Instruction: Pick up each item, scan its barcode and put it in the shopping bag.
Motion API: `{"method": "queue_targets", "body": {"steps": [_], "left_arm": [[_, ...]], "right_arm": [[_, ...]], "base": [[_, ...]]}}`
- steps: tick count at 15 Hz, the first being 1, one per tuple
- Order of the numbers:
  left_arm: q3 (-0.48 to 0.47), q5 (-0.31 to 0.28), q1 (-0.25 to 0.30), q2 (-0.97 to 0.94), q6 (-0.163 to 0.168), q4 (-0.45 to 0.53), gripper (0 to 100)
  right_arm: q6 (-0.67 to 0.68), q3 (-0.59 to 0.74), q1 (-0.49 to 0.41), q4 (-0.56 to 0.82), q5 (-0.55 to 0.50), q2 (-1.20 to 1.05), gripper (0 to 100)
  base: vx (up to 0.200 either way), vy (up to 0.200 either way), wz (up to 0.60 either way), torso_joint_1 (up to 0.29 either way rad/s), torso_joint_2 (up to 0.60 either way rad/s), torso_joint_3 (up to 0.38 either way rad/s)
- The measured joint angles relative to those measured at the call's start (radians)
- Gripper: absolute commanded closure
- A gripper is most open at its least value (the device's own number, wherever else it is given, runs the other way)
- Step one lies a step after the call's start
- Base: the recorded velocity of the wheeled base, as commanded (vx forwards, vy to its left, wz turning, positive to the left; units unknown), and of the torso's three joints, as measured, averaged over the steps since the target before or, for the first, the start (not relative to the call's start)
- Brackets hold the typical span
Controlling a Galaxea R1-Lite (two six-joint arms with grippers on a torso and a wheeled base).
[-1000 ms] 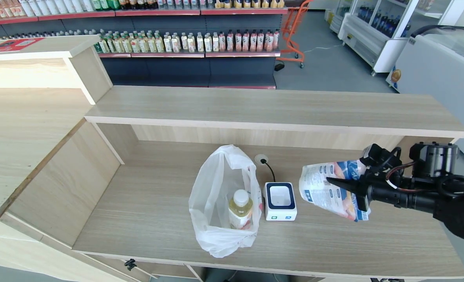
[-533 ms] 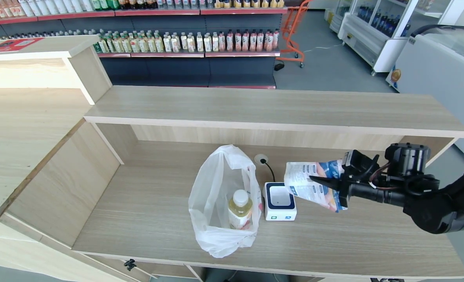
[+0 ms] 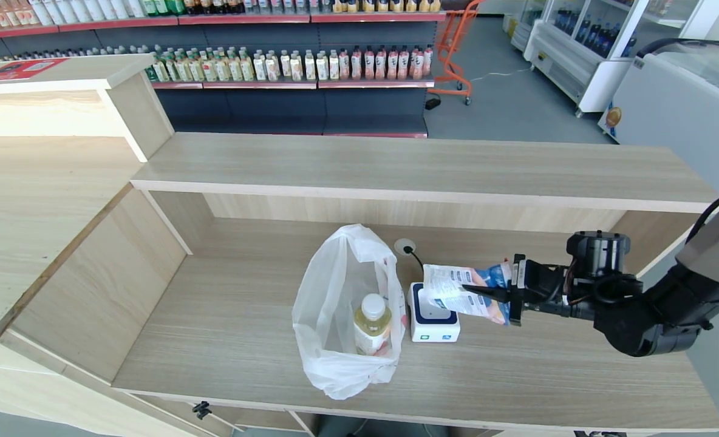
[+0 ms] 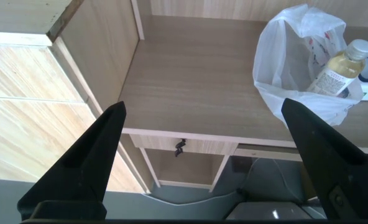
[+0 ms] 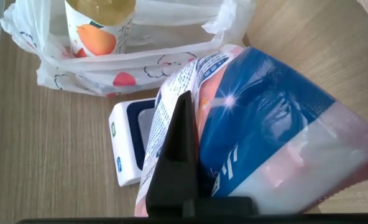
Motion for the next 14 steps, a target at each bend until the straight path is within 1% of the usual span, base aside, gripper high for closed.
{"method": "queue_targets", "body": {"steps": [4, 10, 14], "left_arm": [[0.000, 0.000, 0.000, 0.000, 0.000, 0.000, 0], [0.000, 0.000, 0.000, 0.000, 0.000, 0.000, 0], [0.000, 0.000, 0.000, 0.000, 0.000, 0.000, 0]], "right_arm": [[-0.052, -0.017, 0.001, 0.000, 0.005, 0.047, 100], [-0.053, -0.018, 0.004, -0.072, 0.004, 0.103, 100], [-0.051, -0.027, 0.004, -0.079, 0.004, 0.127, 100]], "base": [[0.000, 0.000, 0.00, 0.000, 0.00, 0.000], [0.000, 0.000, 0.00, 0.000, 0.00, 0.000], [0.000, 0.000, 0.00, 0.000, 0.00, 0.000]]}}
